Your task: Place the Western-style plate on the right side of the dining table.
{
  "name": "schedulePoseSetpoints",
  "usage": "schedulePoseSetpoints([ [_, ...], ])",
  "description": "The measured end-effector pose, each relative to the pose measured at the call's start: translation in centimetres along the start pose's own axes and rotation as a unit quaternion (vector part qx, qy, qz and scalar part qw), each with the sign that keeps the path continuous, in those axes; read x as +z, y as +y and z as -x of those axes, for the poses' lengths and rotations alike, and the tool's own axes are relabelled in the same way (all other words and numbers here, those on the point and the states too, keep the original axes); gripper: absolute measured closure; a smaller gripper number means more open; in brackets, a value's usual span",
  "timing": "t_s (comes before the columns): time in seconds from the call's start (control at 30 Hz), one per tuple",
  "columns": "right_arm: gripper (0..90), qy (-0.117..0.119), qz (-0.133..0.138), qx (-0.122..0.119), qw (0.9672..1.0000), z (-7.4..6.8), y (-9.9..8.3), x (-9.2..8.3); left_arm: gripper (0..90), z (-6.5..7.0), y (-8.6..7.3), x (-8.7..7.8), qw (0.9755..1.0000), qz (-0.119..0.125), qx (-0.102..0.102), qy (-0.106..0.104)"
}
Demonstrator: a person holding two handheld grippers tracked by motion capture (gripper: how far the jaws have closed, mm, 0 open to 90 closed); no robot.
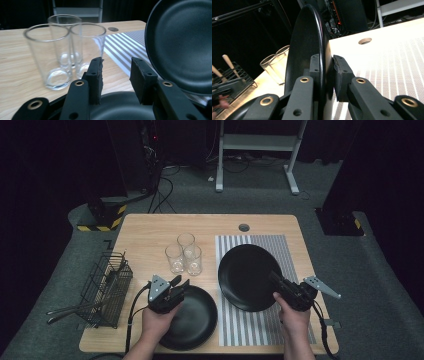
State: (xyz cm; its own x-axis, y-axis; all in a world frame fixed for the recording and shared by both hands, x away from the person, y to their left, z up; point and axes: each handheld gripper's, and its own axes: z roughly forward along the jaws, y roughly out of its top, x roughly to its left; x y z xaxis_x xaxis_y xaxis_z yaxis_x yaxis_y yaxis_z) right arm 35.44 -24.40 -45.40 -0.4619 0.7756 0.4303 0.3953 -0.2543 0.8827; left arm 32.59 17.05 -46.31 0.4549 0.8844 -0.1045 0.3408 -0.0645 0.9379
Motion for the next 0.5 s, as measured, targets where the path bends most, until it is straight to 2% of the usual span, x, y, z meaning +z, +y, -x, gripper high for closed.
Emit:
schedulePoseSetpoints([
  [0.13, 79.4, -0.01, -0.007, 0.003, 0.9999, 0.5, -0.1, 0.2, 61.9, -0.5, -0.6, -1.1, 0.9999, 0.004, 0.012, 0.009],
  [0.33, 79.4, -0.026, -0.021, 0.003, 0.9994, 1.2, -0.4, 1.1, 62.1, -1.4, -1.4, -2.4, 0.9997, 0.013, 0.011, 0.019],
  [0.5, 79.3, -0.036, -0.031, 0.003, 0.9989, 1.5, -0.5, 1.9, 62.3, -2.1, -1.9, -3.3, 0.9994, 0.023, 0.002, 0.024],
])
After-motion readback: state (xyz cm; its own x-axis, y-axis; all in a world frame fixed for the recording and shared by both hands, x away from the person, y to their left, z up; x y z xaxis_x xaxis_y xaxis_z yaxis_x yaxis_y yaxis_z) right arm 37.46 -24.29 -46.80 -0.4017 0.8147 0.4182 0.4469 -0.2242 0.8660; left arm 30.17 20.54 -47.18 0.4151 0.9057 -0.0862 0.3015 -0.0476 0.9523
